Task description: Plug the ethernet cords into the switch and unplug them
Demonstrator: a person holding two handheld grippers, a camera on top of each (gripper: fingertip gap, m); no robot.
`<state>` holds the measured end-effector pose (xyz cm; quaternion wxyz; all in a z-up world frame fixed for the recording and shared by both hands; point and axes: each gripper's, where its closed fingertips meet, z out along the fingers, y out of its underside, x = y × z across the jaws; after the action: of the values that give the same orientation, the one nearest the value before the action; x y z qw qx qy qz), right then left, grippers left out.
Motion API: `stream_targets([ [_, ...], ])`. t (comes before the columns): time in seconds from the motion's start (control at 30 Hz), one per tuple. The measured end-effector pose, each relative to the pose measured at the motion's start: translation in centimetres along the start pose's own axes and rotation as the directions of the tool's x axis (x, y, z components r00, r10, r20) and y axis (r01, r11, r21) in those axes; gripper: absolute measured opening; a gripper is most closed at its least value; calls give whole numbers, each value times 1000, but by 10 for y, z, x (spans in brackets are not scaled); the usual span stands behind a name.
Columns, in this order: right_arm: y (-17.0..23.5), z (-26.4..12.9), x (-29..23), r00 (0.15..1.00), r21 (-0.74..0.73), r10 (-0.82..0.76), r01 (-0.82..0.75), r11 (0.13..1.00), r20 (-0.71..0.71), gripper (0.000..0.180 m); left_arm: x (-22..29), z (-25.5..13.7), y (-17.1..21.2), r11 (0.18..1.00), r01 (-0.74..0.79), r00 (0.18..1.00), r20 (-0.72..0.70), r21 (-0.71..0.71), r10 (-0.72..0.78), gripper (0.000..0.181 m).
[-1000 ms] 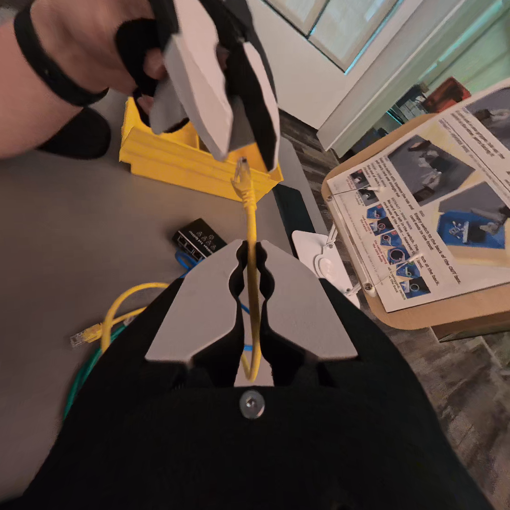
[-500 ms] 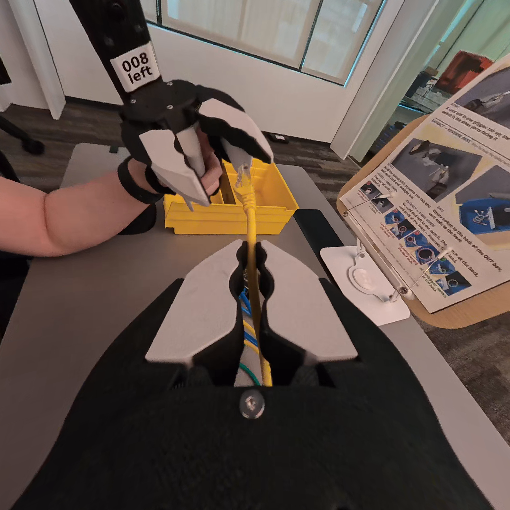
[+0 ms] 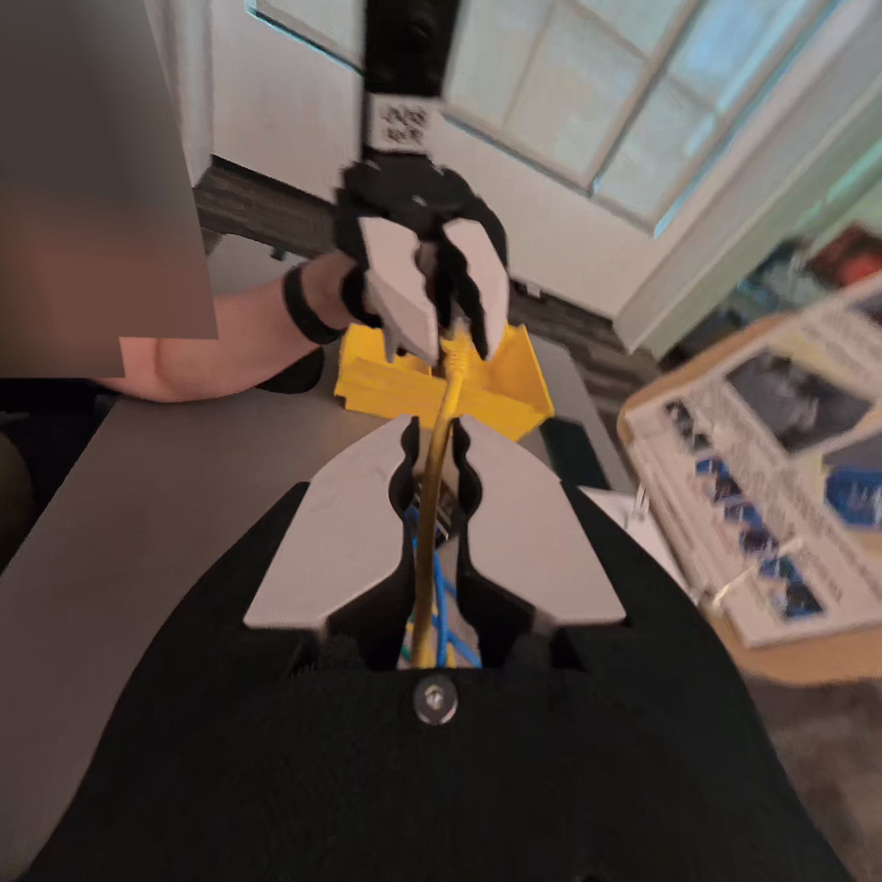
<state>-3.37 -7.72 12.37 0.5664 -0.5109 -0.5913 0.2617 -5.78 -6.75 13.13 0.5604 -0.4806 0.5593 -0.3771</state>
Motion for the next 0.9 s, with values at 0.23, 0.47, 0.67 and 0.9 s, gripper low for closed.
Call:
stream_targets([
  [0.23,-78,-80,-4,962,478,-143,240,845,-231,29,33,-25,-41,983,148,977,-171,106,-128,18],
  [0.47,-14,-9,16,792,7,-474,516,856,-385,31,18,-5,-19,881,472,856,-250,23,-452,17],
  [0.67,-14,7,6,764,2,-527,568,823,-372,29,10,7,1,768,638,718,-319,-52,-618,17],
  [0.9,-1,14,4,758,-61,-571,584,810,-315,17,10,12,10,731,676,674,-323,-93,-664,17],
])
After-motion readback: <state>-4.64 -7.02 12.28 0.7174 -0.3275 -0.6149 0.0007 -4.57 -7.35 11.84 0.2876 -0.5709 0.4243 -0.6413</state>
